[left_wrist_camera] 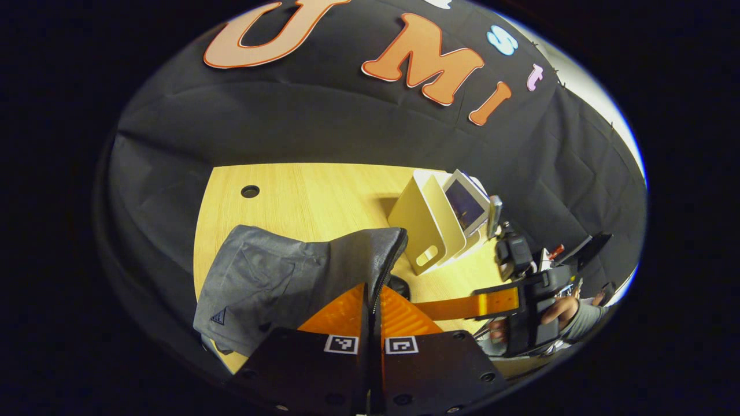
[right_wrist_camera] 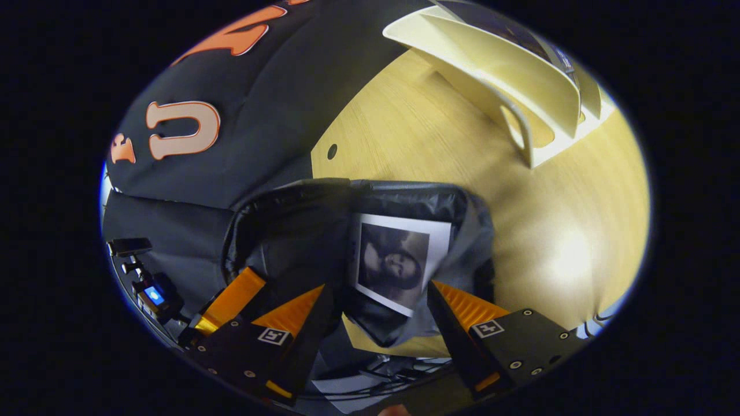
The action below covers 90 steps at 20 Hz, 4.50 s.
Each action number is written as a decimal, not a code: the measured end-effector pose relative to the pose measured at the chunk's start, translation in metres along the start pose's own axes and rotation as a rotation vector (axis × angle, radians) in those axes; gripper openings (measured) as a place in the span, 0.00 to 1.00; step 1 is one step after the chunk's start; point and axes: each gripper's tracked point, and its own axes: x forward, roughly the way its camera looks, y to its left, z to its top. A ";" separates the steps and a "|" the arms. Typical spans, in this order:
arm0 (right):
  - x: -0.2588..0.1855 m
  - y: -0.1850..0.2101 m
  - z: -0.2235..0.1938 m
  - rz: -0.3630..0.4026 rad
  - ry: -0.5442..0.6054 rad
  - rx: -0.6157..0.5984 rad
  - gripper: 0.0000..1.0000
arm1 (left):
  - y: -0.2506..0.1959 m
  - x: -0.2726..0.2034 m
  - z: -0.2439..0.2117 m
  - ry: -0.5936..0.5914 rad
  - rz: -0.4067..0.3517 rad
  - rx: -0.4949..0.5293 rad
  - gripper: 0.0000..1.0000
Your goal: Open the schoolbag, grab two books from the bookshelf and put them into the schoolbag.
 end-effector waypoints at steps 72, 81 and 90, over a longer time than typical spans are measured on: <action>-0.235 -0.119 0.131 -0.588 -0.153 -0.134 0.33 | -0.021 0.039 -0.038 0.137 0.032 0.041 0.03; -0.229 -0.097 0.061 -0.425 -0.231 0.014 0.33 | -0.022 0.038 -0.034 0.144 -0.008 0.120 0.03; -0.212 -0.042 0.036 -0.234 -0.253 -0.015 0.33 | -0.019 0.034 -0.028 0.104 0.024 0.177 0.03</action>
